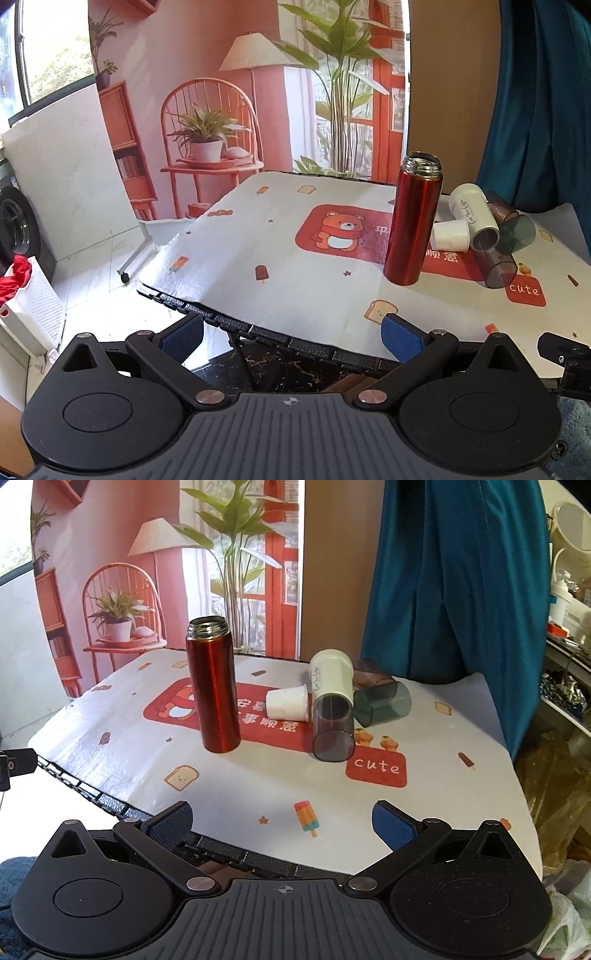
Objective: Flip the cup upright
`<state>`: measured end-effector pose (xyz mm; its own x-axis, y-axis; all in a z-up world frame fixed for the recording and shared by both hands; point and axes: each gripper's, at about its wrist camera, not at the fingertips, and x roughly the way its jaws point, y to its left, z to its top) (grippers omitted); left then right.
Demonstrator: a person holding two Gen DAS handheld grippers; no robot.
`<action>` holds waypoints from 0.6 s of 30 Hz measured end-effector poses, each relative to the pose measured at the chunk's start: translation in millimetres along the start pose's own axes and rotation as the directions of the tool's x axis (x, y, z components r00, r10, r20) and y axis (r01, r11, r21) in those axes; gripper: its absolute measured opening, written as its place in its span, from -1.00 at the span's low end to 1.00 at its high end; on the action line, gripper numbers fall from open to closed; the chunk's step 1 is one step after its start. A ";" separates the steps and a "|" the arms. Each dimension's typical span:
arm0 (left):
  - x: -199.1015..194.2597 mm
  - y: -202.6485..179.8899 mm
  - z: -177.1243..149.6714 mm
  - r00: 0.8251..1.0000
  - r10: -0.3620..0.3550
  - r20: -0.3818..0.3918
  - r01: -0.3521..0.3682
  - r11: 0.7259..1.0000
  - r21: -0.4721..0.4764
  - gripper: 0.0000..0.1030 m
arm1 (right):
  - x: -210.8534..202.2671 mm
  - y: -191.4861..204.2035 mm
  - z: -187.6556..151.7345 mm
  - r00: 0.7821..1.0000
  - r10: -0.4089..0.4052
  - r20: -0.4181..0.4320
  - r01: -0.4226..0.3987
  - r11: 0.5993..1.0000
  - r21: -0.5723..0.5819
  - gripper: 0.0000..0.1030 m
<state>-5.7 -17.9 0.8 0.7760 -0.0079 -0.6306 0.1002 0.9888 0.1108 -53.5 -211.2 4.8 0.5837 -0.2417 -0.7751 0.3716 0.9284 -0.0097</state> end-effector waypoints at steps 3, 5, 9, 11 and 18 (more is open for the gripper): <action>-0.2 -0.1 -0.4 1.000 -0.002 0.002 0.002 1.000 -0.003 1.00 | 0.3 0.7 -0.4 1.000 0.002 0.000 -0.002 1.000 -0.002 0.99; 0.0 0.6 0.6 1.000 -0.001 0.005 0.001 1.000 -0.005 1.00 | 0.8 0.4 0.0 1.000 0.002 0.002 -0.002 1.000 -0.002 0.99; 0.5 0.0 -0.7 1.000 0.001 0.002 -0.001 1.000 -0.005 1.00 | 1.8 0.8 -0.2 1.000 0.000 0.003 0.000 1.000 0.000 0.99; 1.1 -0.5 -0.5 1.000 -0.001 0.001 0.001 1.000 -0.001 1.00 | 2.7 0.7 -0.7 1.000 -0.001 -0.001 0.001 1.000 0.002 0.99; 2.0 -2.3 1.1 1.000 0.003 0.011 -0.003 1.000 0.018 1.00 | 2.8 1.2 0.0 1.000 -0.003 0.011 0.003 1.000 0.014 0.99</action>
<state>-3.7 -20.3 0.1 0.7831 -0.0066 -0.6218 0.1088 0.9860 0.1266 -51.4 -210.8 2.7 0.5905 -0.2478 -0.7681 0.3834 0.9236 -0.0032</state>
